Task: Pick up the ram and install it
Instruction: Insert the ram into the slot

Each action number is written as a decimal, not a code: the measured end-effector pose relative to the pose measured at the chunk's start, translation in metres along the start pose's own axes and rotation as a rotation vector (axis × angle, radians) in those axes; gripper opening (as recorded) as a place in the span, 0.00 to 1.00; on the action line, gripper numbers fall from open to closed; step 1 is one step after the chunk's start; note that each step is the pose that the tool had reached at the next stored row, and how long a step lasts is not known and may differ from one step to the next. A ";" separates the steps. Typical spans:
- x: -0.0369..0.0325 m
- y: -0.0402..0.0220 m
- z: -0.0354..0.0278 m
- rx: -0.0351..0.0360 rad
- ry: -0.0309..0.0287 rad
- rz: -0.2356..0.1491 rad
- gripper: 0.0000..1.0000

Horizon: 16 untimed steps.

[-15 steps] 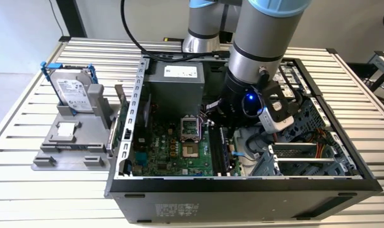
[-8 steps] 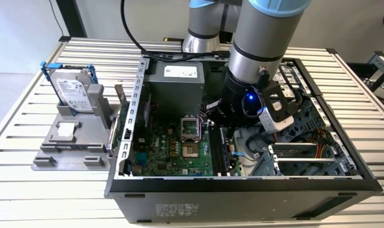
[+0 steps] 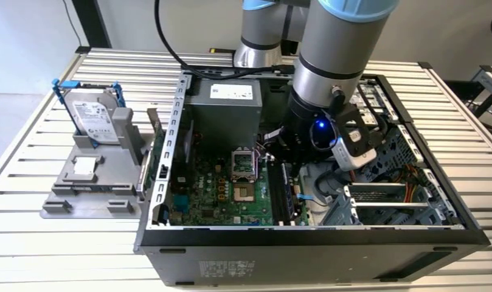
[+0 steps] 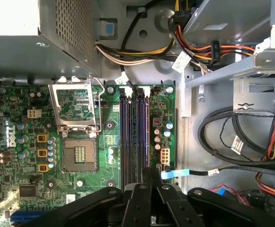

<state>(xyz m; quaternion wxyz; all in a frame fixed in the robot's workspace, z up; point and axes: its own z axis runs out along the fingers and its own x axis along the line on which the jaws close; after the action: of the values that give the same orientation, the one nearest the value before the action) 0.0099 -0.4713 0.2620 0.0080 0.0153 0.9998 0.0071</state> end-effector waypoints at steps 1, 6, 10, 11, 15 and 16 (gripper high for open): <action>0.0000 -0.0003 0.0001 -0.0180 0.0021 0.000 0.00; 0.0000 -0.0009 0.0001 -0.0627 0.0069 -0.003 0.00; -0.0001 -0.0010 0.0004 -0.0634 0.0100 -0.073 0.00; -0.0001 -0.0010 0.0004 -0.0635 0.0109 -0.091 0.00; -0.0001 -0.0010 0.0007 -0.0647 0.0141 -0.164 0.00; -0.0001 -0.0009 0.0007 -0.0650 0.0149 -0.180 0.00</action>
<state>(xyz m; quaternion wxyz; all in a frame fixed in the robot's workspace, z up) 0.0100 -0.4723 0.2613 0.0017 -0.0750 0.9964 0.0389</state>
